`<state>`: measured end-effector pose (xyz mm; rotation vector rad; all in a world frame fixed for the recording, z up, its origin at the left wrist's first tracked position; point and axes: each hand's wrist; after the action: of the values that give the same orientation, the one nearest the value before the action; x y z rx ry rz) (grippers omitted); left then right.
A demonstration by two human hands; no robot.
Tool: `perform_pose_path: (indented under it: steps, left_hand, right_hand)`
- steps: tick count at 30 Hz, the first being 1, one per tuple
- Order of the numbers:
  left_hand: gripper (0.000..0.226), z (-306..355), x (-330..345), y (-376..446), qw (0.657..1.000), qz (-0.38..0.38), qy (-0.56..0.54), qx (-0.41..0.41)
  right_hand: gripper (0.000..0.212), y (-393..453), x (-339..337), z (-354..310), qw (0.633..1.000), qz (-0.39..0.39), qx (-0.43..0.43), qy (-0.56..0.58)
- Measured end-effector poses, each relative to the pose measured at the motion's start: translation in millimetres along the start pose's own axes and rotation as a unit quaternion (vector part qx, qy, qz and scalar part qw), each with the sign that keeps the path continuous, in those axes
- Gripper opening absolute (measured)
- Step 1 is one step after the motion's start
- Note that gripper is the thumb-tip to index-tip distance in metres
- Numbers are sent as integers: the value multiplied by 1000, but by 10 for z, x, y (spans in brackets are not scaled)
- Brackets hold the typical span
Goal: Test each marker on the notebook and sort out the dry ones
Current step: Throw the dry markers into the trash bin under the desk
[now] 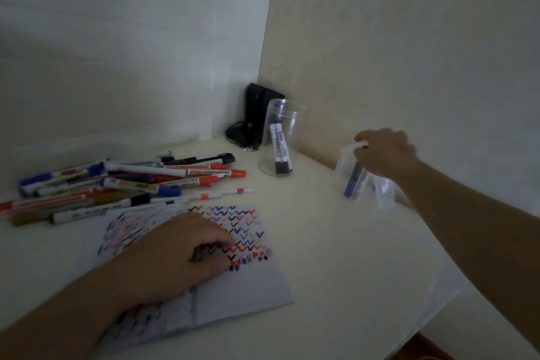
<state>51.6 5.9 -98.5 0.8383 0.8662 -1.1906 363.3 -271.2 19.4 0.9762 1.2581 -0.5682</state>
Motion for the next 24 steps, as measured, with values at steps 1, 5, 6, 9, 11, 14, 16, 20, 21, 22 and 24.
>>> perform_pose_path:
  steps: [1,5,6,9,11,14,16,20,21,22,24]
  left_hand:
    - [39,-4,3,8,1000,0,1,-1]
    - [43,-20,-1,68,999,32,17,-7]
    - [43,-28,-1,83,999,33,19,-8]
    - [39,-43,8,112,999,39,18,-2]
    - [36,-49,17,121,999,48,7,6]
    - [35,-55,16,121,999,50,-5,2]
    - [36,-47,10,120,999,48,-5,1]
    - [32,-53,6,123,999,51,-7,5]
    - [32,-56,3,122,999,52,-7,5]
    - [31,-54,0,117,999,52,-8,5]
    - [29,-49,-3,113,998,60,-7,10]
  right_hand:
    - [37,-20,13,-118,998,50,-16,-36]
    - [27,-201,167,-937,967,158,-197,33]
    - [26,-256,220,-1179,959,123,-245,77]
    - [25,-376,450,-1822,931,25,-340,132]
    - [25,-418,566,-2103,921,-10,-352,165]
    - [25,-403,732,-2314,921,-23,-348,176]
    - [25,-339,808,-2388,925,-21,-339,169]
    - [26,-194,895,-2495,940,-15,-308,143]
    - [27,-164,895,-2533,941,-7,-306,142]
    - [27,-142,879,-2583,940,-1,-306,148]
    - [28,-119,812,-2724,930,-14,-323,175]
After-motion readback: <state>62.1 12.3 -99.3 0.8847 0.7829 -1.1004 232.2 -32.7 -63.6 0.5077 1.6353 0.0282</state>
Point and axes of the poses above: each hand's wrist, its own y-axis towards the middle knuckle, its own x-axis out of the palm, z = x × y, and after that the axes turned 13 degrees about -x, right-handed
